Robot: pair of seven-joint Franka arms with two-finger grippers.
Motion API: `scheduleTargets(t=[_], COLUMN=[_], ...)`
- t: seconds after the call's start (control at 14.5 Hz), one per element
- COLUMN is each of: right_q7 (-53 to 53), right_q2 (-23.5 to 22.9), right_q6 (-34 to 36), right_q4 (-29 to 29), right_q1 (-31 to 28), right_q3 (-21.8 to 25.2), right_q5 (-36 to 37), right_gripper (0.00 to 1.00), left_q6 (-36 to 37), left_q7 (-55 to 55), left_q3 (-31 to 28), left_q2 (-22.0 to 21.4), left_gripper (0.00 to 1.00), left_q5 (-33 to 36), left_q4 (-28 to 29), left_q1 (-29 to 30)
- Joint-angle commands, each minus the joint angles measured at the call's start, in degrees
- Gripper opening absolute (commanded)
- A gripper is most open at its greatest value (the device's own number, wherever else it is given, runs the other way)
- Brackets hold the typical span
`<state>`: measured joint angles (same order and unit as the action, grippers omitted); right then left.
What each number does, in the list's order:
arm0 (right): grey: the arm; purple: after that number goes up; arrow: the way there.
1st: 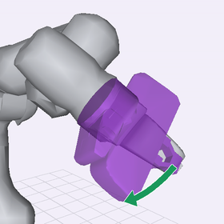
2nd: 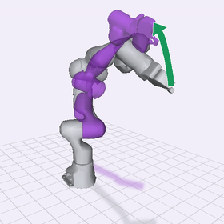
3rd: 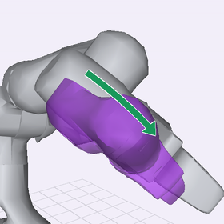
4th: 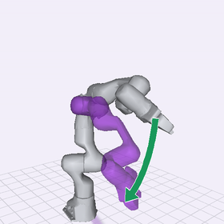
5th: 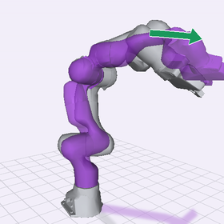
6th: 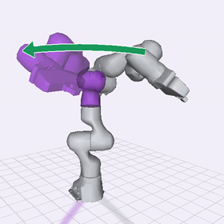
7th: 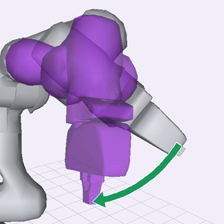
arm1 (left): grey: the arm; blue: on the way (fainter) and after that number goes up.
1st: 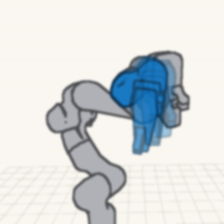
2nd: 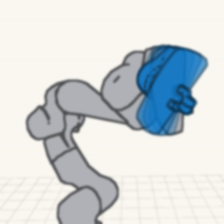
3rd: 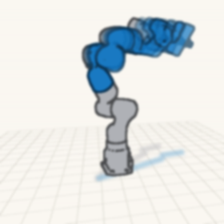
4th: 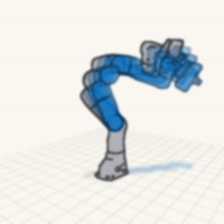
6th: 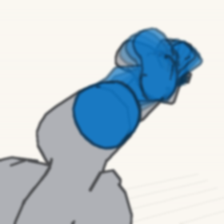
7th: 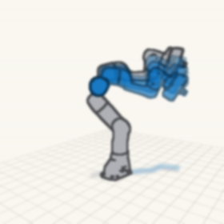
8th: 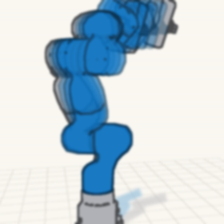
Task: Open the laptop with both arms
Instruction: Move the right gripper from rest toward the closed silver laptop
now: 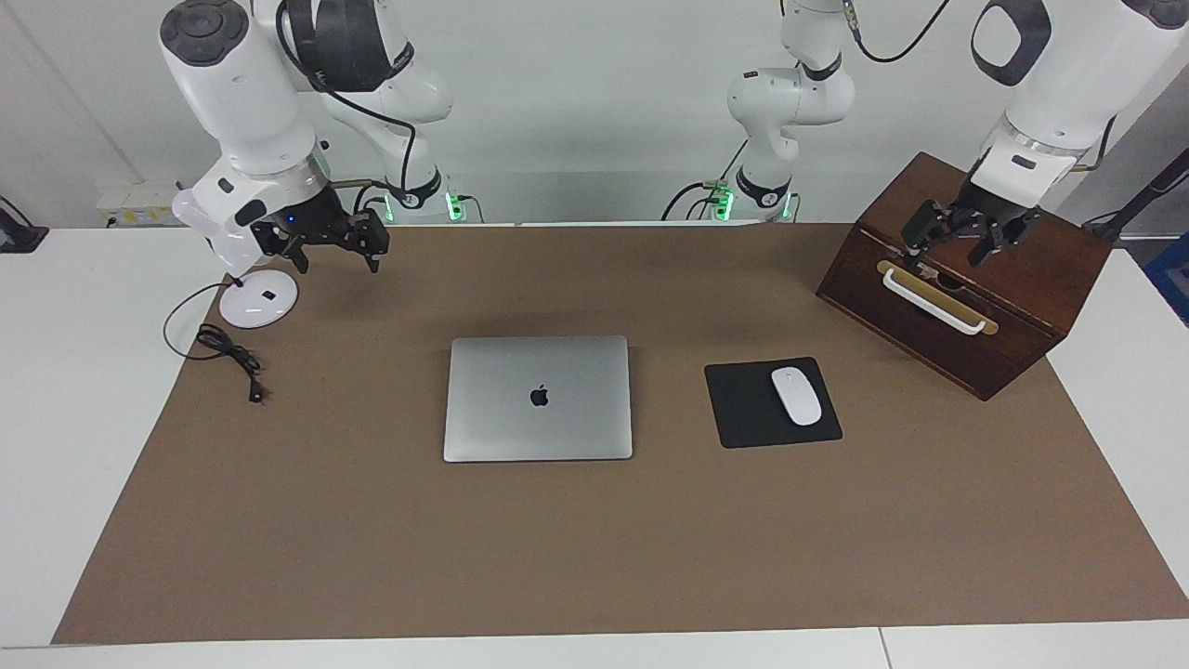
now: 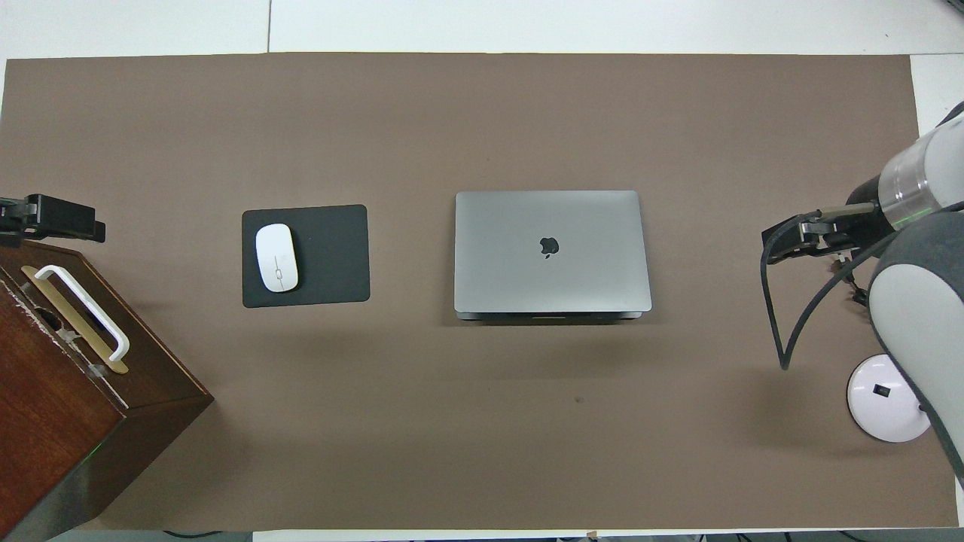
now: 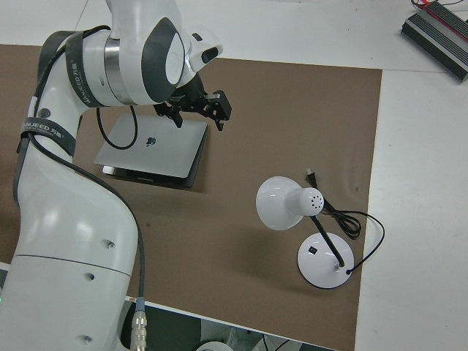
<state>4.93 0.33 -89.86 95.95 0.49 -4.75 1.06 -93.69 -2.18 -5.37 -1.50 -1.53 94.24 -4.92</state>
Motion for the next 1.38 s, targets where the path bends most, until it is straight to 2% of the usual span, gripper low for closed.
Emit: scheduleTargets(t=[0.0,0.76,1.04,1.11,1.17,1.31], right_q7=[-0.63,-1.24,-1.06,-1.15,-1.24,-1.24], right_q2=[-0.06,0.29,0.2,0.2,0.2,0.46], right_q6=[-0.23,0.12,0.12,-0.05,-0.23,-0.4], right_q4=[-0.41,0.11,0.03,-0.06,-0.06,0.03], right_q1=[-1.19,-1.19,-1.19,-1.19,-1.19,-1.19], right_q3=[-0.88,-0.97,-2.46,-2.29,-1.94,-3.16], right_q5=[-0.97,-1.15,-1.24,-2.98,-5.26,-5.55], right_gripper=[1.0,1.0,1.0,1.0,1.0,1.0], left_q6=[0.52,-1.32,-1.14,-1.32,-1.32,-1.32], left_q7=[0.6,0.69,2.08,3.14,4.19,4.12], left_q3=[0.01,-0.17,-0.34,-0.34,-0.34,-0.17], left_q2=[0.01,-0.87,-1.4,-1.4,-1.4,-1.49], left_gripper=[1.0,1.0,1.0,0.95,0.7,0.02], left_q5=[0.12,0.12,0.12,0.12,0.12,0.12], left_q4=[-0.63,0.07,0.16,0.16,0.16,0.51], left_q1=[0.34,-0.45,-0.36,-0.36,-0.27,0.08])
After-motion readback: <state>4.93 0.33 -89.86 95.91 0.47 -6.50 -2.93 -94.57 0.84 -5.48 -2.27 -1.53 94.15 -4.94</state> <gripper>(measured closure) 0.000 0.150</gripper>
